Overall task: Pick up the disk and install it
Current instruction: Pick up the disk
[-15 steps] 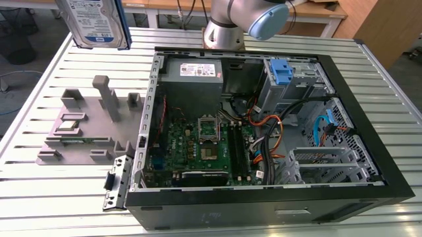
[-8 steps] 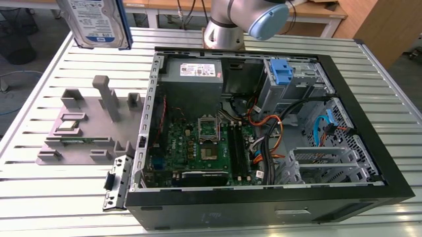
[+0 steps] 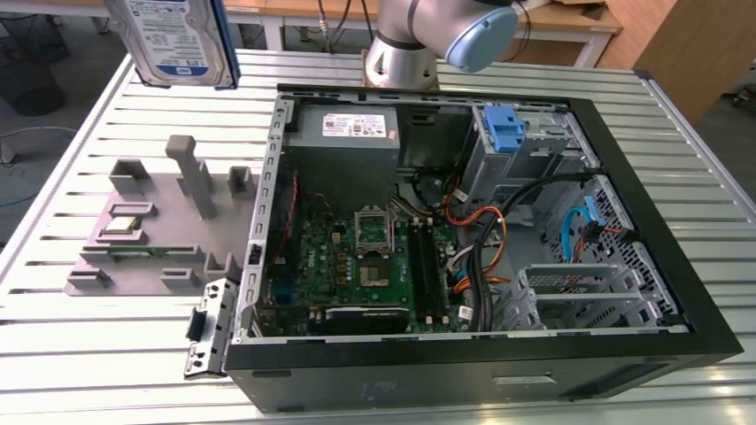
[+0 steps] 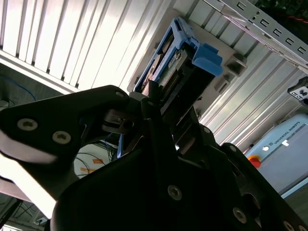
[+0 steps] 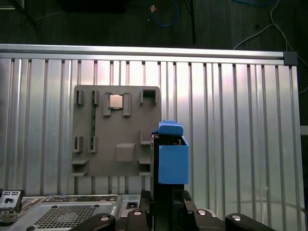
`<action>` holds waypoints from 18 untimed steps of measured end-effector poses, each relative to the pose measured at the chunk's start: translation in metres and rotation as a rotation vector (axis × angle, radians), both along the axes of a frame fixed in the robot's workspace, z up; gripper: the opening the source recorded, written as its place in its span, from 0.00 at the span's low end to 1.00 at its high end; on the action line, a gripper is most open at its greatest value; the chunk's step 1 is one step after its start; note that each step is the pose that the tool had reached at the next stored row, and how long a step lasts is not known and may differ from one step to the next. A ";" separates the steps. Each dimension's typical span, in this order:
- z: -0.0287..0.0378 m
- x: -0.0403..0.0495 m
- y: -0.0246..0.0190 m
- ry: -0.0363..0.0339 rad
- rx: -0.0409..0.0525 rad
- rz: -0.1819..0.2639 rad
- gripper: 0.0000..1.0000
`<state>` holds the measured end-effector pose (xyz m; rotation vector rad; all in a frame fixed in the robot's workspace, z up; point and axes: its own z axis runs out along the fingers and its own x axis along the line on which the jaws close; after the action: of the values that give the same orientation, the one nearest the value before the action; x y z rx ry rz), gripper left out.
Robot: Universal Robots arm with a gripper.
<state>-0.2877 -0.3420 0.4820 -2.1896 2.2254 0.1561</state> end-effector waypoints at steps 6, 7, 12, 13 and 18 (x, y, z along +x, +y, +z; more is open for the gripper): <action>0.0000 0.0011 0.0000 0.0000 0.0000 0.000 0.35; 0.0000 0.0012 0.0000 0.0000 0.0001 0.000 0.35; -0.0002 0.0044 0.0000 0.0000 0.0000 0.000 0.35; -0.0002 0.0053 0.0000 0.0000 0.0000 0.000 0.35; -0.0002 0.0102 0.0000 0.0000 0.0000 0.000 0.35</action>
<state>-0.2775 -0.3420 0.4817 -2.1897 2.2253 0.1561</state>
